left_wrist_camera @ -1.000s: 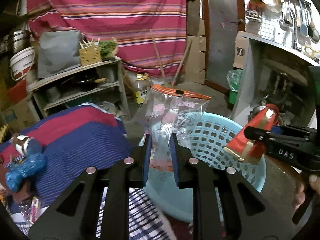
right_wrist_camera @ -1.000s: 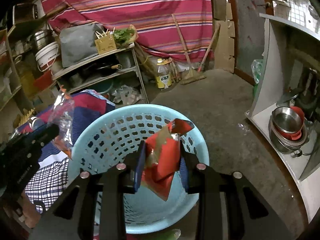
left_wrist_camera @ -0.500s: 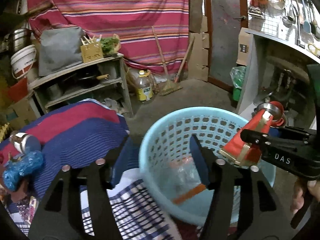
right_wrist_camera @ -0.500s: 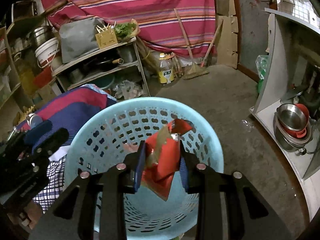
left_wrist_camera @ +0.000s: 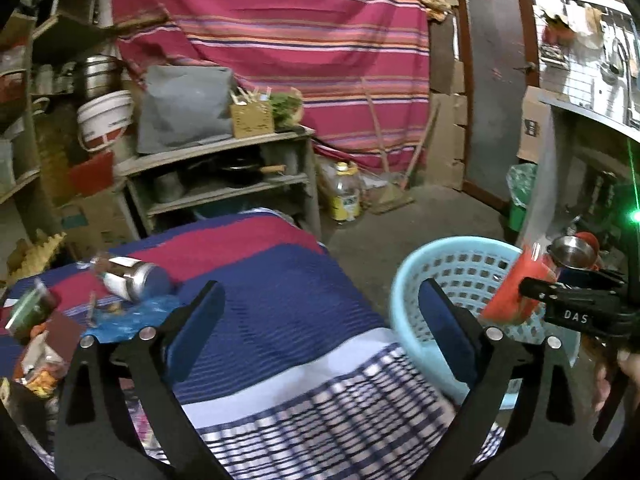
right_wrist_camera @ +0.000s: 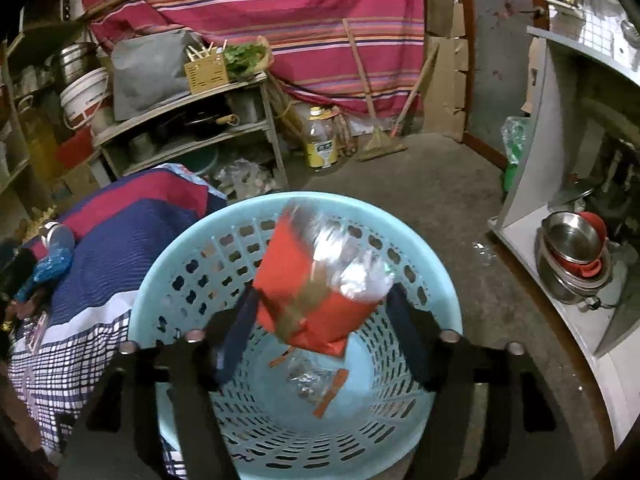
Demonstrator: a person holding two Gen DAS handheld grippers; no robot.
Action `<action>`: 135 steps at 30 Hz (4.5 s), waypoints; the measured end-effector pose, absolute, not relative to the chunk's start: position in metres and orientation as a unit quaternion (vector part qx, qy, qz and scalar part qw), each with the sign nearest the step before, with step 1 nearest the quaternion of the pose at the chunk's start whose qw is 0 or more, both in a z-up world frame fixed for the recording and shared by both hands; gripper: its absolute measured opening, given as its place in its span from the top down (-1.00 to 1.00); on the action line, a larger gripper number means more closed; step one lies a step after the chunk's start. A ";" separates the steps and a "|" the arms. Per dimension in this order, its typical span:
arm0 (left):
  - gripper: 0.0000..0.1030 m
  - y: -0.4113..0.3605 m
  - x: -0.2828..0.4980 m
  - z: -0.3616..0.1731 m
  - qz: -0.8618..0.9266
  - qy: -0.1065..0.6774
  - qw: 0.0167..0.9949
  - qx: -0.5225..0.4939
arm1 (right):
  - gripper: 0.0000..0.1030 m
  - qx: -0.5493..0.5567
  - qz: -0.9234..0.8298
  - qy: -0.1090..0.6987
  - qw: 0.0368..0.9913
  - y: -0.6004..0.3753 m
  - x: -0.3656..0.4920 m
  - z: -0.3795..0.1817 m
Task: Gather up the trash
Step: 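Open the right tool to drop the red package into the basket, then move both tools back over the table, then grasp the black ribbed rubber piece with the left tool, then grasp the blue plastic bag with right tool while left tool holds rubber piece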
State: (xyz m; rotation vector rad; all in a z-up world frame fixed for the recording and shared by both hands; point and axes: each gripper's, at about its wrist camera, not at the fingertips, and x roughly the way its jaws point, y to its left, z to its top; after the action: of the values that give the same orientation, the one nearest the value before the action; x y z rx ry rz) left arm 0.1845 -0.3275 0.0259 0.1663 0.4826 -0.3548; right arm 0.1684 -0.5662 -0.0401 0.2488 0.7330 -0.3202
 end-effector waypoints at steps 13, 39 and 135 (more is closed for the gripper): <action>-0.89 -0.243 0.173 0.050 -0.096 0.219 0.968 0.072 | -0.71 0.092 -0.168 0.306 0.933 -0.513 0.154 -0.009; -0.89 -0.046 0.129 0.039 0.031 0.252 0.967 0.021 | -0.82 0.034 -0.044 0.283 0.958 -0.296 0.140 -0.005; -0.56 0.027 0.179 0.004 0.044 0.310 0.950 0.005 | 0.41 0.044 0.091 0.367 0.925 -0.233 0.245 -0.012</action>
State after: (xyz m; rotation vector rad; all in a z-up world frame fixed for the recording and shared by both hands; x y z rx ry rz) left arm 0.1794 0.0270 0.0036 0.0099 0.6309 0.0890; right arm 0.2453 -0.2328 -0.0123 0.0906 0.7538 0.1861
